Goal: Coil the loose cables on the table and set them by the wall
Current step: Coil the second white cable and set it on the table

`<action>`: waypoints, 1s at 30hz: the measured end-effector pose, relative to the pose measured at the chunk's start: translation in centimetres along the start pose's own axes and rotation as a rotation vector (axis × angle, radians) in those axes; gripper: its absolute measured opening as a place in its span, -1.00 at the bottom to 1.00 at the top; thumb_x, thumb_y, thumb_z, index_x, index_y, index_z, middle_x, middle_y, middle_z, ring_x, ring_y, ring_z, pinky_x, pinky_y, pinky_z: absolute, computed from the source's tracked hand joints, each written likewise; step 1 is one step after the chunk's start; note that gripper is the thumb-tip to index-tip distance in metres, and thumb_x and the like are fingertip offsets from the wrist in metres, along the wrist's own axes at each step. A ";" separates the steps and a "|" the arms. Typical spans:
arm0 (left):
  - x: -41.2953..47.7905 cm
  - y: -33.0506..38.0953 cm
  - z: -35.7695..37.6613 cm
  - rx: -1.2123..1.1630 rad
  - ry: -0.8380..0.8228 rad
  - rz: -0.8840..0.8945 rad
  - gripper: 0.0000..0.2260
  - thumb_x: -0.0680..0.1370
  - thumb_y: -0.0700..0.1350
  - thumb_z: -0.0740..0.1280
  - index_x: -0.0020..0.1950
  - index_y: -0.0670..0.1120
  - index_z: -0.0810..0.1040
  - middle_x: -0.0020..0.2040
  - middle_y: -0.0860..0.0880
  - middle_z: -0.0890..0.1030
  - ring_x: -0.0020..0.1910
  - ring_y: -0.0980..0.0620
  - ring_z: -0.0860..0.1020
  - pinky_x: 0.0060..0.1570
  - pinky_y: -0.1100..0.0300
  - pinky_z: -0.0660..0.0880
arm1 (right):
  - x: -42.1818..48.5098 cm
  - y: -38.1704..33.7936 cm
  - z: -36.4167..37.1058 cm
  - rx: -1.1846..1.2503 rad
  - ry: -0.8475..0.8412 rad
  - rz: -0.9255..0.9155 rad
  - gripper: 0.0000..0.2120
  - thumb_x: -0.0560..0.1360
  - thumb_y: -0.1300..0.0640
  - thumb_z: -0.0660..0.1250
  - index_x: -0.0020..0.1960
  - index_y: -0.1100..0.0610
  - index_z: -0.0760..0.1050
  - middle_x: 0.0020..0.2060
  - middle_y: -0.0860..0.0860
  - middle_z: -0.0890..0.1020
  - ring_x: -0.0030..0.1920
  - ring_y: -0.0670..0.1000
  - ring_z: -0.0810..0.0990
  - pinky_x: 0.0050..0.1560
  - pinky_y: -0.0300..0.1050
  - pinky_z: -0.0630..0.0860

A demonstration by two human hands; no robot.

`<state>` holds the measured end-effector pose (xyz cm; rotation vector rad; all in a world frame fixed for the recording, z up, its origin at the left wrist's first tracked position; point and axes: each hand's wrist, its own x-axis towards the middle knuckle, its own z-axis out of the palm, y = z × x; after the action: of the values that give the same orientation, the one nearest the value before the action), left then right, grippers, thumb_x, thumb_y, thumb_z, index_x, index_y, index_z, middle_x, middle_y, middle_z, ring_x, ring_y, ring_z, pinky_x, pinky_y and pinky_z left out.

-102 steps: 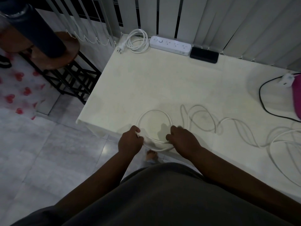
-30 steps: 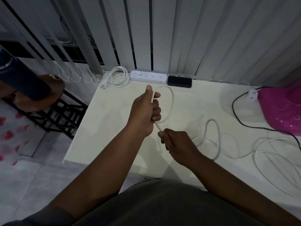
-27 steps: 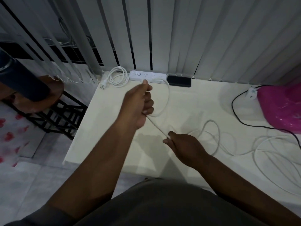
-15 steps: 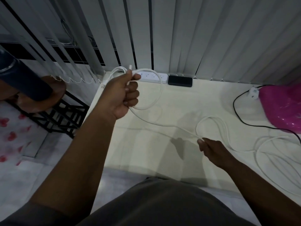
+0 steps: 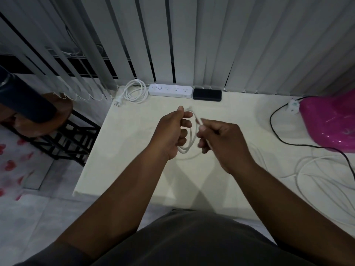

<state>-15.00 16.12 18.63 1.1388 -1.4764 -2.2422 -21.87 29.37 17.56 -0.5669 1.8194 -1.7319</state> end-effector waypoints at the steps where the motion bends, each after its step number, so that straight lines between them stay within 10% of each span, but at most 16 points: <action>1: 0.0 0.0 0.2 0.020 -0.005 0.008 -0.63 0.59 0.13 0.20 0.01 -0.14 0.62 -0.27 -0.04 0.55 -0.59 0.12 0.23 -0.59 0.31 0.15 | -0.3 -0.1 0.3 -0.046 -0.023 -0.022 -0.86 0.51 0.21 0.39 -0.04 0.03 0.69 -0.39 0.03 0.67 -0.45 0.00 0.64 -0.45 -0.20 0.53; 8: 0.2 0.7 0.5 0.019 0.079 0.121 -0.74 0.62 -0.01 0.20 -0.24 -0.06 0.44 -0.51 0.06 0.44 -0.52 0.07 0.35 -0.44 0.21 0.23 | -1.3 3.3 0.3 -0.411 -0.296 -0.014 -0.64 0.51 -0.22 0.25 -0.25 0.03 0.54 -0.41 -0.01 0.69 -0.46 -0.05 0.67 -0.42 -0.24 0.55; 16: 0.7 7.1 -4.5 -0.421 -0.196 0.109 -0.66 0.64 0.08 0.09 -0.29 0.00 0.34 -0.58 0.10 0.21 -0.64 0.18 0.11 -0.62 0.31 0.03 | -1.9 13.5 -10.4 -0.932 -0.510 -0.055 -0.61 0.62 -0.17 0.05 -0.16 0.03 0.49 -0.40 -0.13 0.53 -0.33 -0.04 0.56 -0.18 -0.03 0.53; 21: 0.7 7.0 -5.3 -0.305 -0.236 0.063 -0.63 0.62 0.12 0.09 -0.31 -0.02 0.37 -0.58 0.10 0.21 -0.65 0.17 0.11 -0.62 0.33 0.01 | 0.8 13.7 -13.8 -0.639 -0.046 0.376 -0.69 0.59 0.05 0.30 -0.25 0.18 0.59 -0.56 -0.03 0.50 -0.61 -0.07 0.41 -0.53 -0.16 0.42; 24: 0.9 4.4 -3.4 -0.231 -0.193 -0.007 -0.66 0.63 0.10 0.11 -0.29 -0.03 0.37 -0.58 0.09 0.21 -0.65 0.17 0.11 -0.62 0.34 -0.02 | 3.8 8.8 -11.5 -0.054 0.252 0.449 -0.79 0.60 0.12 0.28 -0.08 0.24 0.58 -0.60 -0.03 0.35 -0.65 -0.09 0.23 -0.56 -0.30 0.20; 30: 0.9 0.8 0.3 -0.100 -0.080 -0.057 -0.68 0.63 0.12 0.16 -0.17 -0.08 0.45 -0.47 0.04 0.35 -0.61 0.13 0.13 -0.61 0.33 0.03 | 3.1 -1.0 -4.2 0.363 0.069 0.146 -0.80 0.59 0.21 0.19 0.05 0.17 0.59 -0.46 -0.03 0.52 -0.55 -0.08 0.35 -0.52 -0.25 0.28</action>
<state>-15.94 15.44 18.91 1.0856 -1.3602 -2.3967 -27.00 30.47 18.23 -0.2234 1.4961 -1.9364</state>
